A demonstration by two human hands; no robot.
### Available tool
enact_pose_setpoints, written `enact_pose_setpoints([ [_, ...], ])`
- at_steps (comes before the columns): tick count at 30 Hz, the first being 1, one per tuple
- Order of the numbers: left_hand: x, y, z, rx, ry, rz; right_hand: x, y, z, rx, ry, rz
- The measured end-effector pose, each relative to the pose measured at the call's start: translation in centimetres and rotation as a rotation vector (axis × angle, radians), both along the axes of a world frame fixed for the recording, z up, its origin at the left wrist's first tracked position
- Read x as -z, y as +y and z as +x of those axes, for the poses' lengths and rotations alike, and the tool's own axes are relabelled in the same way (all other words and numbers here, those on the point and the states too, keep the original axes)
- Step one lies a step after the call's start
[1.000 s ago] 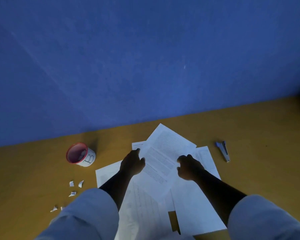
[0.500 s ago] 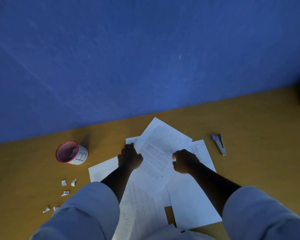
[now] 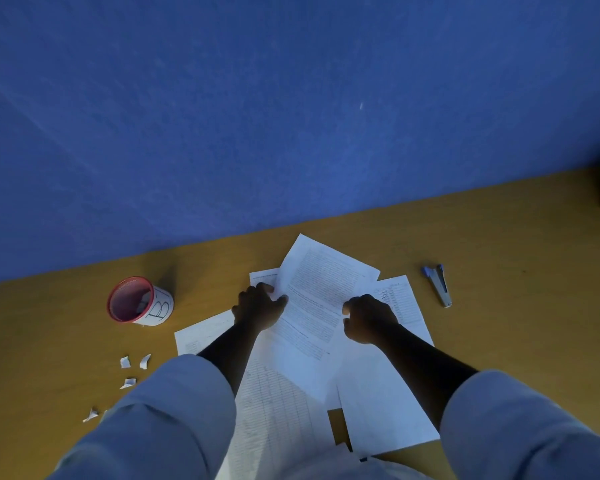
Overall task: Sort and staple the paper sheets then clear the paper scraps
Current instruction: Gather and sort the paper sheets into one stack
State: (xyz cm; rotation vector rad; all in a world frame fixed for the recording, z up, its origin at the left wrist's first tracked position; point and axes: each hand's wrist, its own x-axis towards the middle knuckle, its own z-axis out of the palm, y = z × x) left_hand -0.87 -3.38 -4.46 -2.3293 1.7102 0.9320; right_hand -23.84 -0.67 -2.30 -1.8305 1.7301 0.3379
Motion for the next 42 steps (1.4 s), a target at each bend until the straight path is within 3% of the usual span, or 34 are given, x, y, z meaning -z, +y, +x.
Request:
enact_pose_setpoints([
  [2, 0.0, -0.3, -0.1, -0.01, 0.085, 0.021, -0.1, 0.0, 0.0, 0.023, -0.009, -0.007],
  [6, -0.4, -0.4, -0.1, -0.201, 0.487, 0.027, 0.1, -0.2, -0.1, 0.131, -0.054, 0.021],
  [15, -2.2, 0.6, 0.4, -0.208, 0.44, -0.053, -0.2, -0.1, -0.2, 0.431, -0.19, 0.104],
  [20, -3.0, 1.6, 0.6, -0.363, 0.413, -0.1, -0.5, 0.9, -0.2, 0.512, -0.262, 0.157],
  [26, -4.1, 3.5, 0.6, -0.322, 0.28, -0.075, -1.1, 2.5, -0.2, 0.544, -0.319, 0.234],
  [32, -4.9, 5.1, 0.2, -0.429, 0.454, -0.107, -1.6, 3.9, -0.5, 0.631, -0.382, 0.239],
  [39, -5.7, 7.1, 0.0, -0.522, 0.634, -0.095, -1.6, 4.9, -1.1, 0.872, -0.608, 0.189],
  [42, -5.3, 8.2, 0.5, -0.547, 0.678, -0.06, -2.0, 5.1, -1.5, 0.863, -0.586, 0.125],
])
